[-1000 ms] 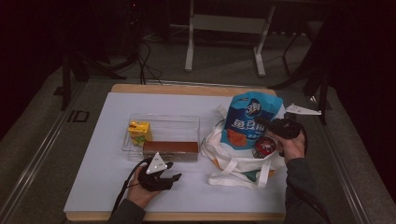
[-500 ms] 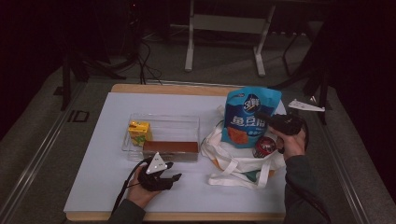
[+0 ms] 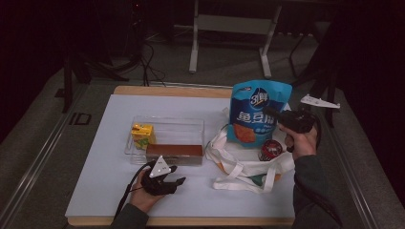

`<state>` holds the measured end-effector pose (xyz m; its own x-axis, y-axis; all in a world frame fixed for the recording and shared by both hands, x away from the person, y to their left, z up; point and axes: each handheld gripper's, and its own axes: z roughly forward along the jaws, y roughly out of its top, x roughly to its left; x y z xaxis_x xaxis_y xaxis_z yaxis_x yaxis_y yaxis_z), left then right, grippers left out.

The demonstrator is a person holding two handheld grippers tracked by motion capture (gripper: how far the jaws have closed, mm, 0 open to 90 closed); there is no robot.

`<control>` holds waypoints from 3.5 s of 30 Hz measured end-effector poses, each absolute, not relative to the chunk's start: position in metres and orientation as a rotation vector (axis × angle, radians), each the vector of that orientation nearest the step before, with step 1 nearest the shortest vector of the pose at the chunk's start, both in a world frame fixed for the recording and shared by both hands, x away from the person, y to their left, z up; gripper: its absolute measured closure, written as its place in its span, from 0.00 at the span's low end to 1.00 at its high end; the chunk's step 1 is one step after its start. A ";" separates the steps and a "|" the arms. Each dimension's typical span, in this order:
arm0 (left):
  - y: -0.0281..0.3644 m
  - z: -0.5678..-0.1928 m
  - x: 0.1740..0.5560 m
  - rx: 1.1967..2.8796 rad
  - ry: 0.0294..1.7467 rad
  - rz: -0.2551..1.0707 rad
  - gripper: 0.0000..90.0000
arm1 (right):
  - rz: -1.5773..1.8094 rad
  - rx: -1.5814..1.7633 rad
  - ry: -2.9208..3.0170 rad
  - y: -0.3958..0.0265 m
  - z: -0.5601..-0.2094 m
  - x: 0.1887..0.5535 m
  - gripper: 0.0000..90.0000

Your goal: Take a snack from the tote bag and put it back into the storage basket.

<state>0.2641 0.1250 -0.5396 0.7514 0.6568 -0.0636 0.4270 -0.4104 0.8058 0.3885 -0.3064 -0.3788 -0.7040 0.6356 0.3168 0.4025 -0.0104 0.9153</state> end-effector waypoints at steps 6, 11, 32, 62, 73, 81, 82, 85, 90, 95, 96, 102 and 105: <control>0.125 -0.540 0.264 2.064 0.814 0.330 0.50 | 1.791 1.091 2.069 -0.303 -0.368 0.383 0.98; 0.125 -0.540 0.264 2.063 0.815 0.334 0.49 | 1.788 1.071 2.075 -0.301 -0.359 0.378 0.99; 0.125 -0.540 0.264 2.064 0.812 0.322 0.50 | 1.833 1.042 2.091 -0.279 -0.342 0.379 0.99; 0.126 -0.540 0.265 2.062 0.813 0.320 0.50 | 1.894 0.999 2.092 -0.236 -0.304 0.396 0.99; 0.126 -0.540 0.264 2.061 0.810 0.320 0.49 | 1.923 1.015 2.099 -0.211 -0.301 0.408 0.99; 0.126 -0.540 0.265 2.053 0.813 0.314 0.49 | 1.927 1.018 2.126 -0.187 -0.301 0.417 0.99; 0.127 -0.540 0.265 2.053 0.813 0.313 0.49 | 1.925 1.018 2.128 -0.184 -0.301 0.417 0.99; 0.126 -0.540 0.264 2.053 0.812 0.315 0.49 | 1.924 1.018 2.138 -0.178 -0.302 0.420 0.99; 0.126 -0.540 0.264 2.053 0.811 0.315 0.49 | 1.927 1.011 2.155 -0.163 -0.302 0.424 0.99; 0.126 -0.540 0.264 2.056 0.807 0.319 0.50 | 1.922 1.011 2.166 -0.148 -0.302 0.427 0.99; 0.126 -0.539 0.264 2.058 0.805 0.322 0.50 | 1.922 1.009 2.166 -0.146 -0.303 0.428 0.99; 0.127 -0.540 0.264 2.051 0.808 0.322 0.50 | 1.908 1.020 2.186 -0.129 -0.313 0.432 0.99; 0.126 -0.539 0.263 2.051 0.804 0.328 0.50 | 1.914 1.024 2.190 -0.121 -0.320 0.435 0.99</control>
<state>0.2631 0.1263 -0.5394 0.7552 0.6520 -0.0676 0.4188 -0.4006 0.8149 0.4350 -0.1212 -0.3196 -0.7777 0.5075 0.3709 0.4355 0.0097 0.9001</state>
